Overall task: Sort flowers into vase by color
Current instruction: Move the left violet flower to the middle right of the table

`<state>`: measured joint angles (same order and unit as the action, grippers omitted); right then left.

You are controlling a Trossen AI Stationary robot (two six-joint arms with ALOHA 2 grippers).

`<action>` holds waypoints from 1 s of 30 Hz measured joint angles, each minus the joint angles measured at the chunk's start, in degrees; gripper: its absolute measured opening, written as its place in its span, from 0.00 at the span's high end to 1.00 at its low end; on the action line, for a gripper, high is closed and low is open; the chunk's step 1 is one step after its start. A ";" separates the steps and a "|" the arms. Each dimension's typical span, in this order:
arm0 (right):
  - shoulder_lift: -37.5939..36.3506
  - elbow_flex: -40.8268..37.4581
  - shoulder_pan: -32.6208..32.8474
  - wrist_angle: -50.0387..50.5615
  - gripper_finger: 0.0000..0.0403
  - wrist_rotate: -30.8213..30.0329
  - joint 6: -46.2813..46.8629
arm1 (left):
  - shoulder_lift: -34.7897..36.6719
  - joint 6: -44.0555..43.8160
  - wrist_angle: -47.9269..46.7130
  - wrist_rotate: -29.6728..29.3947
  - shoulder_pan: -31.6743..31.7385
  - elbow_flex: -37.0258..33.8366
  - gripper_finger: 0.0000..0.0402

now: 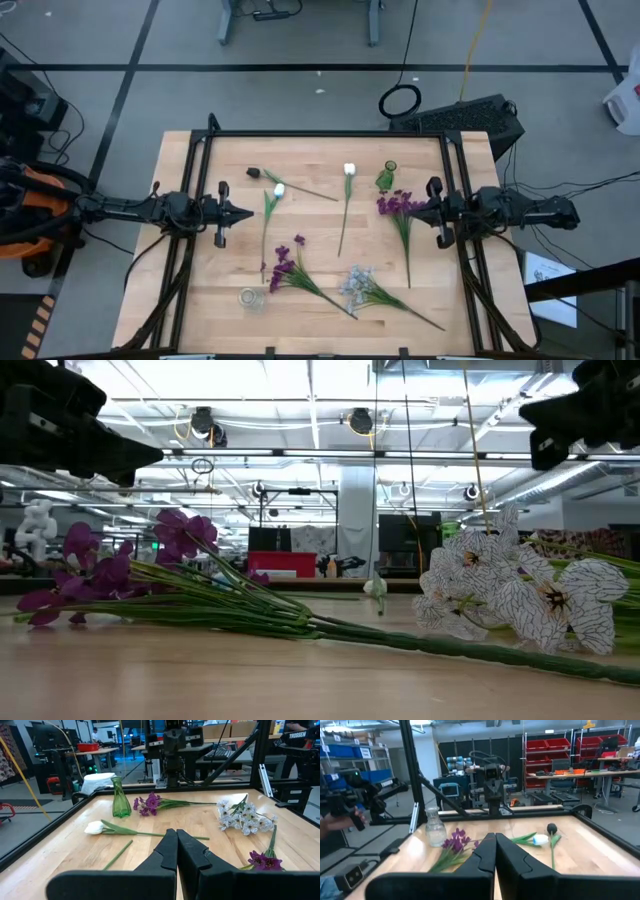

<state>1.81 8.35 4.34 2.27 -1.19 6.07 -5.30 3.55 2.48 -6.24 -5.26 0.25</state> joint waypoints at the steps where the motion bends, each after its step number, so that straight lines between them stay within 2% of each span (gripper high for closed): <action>1: 0.50 1.03 0.00 0.22 1.00 -0.05 0.23 | 0.02 0.00 0.01 -0.01 0.00 0.00 1.00; 8: 6.30 9.94 0.00 2.78 1.00 -0.43 2.53 | 0.00 0.07 0.00 -0.02 0.01 0.01 1.00; 16: 17.12 22.61 0.00 8.58 1.00 -0.44 2.35 | 0.01 0.15 0.00 -0.02 -0.02 0.01 1.00; 30: 31.34 43.00 0.00 16.80 1.00 -0.24 -1.16 | 0.02 0.11 0.01 -0.04 -0.02 0.02 1.00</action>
<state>33.14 51.35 4.34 19.07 -1.43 4.91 -5.28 3.66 2.49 -6.28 -5.28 0.27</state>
